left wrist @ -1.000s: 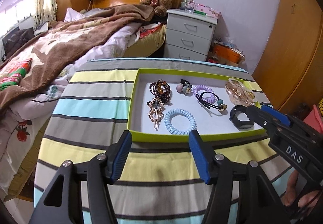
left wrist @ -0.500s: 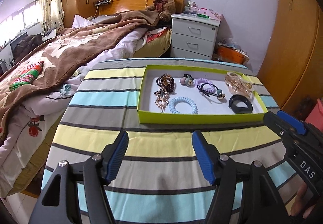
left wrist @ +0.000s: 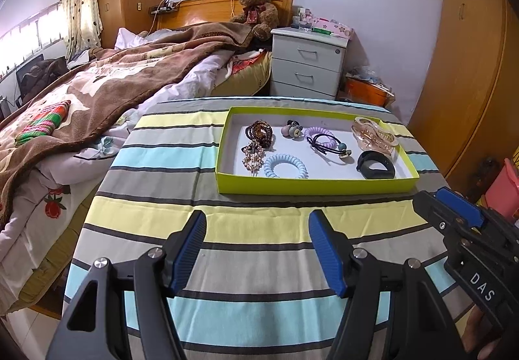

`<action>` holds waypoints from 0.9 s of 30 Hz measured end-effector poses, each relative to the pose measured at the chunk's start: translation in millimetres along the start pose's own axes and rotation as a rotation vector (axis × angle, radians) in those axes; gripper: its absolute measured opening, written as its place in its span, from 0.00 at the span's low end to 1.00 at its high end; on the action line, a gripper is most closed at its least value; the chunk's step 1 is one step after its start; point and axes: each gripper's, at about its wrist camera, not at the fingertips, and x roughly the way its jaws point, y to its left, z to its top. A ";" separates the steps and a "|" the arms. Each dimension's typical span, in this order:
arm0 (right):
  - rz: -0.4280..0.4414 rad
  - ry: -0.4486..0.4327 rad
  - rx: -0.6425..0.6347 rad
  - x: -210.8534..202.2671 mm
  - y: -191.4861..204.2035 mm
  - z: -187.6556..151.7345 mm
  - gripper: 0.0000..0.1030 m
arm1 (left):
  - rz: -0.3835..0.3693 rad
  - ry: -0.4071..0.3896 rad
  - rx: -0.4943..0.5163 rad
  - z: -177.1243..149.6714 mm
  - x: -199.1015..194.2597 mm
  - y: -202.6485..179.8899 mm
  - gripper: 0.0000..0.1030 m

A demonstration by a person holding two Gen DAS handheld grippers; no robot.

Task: Organize jewelry

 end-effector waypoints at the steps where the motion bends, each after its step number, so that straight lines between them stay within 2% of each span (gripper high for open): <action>1: 0.000 0.000 0.000 -0.6 -0.2 -0.5 0.41 | -0.004 0.000 0.001 -0.2 0.1 -0.1 0.66; 27: -0.018 -0.006 0.013 -3.2 -3.8 -4.0 0.41 | 0.005 -0.006 -0.002 -3.8 -1.3 0.7 0.66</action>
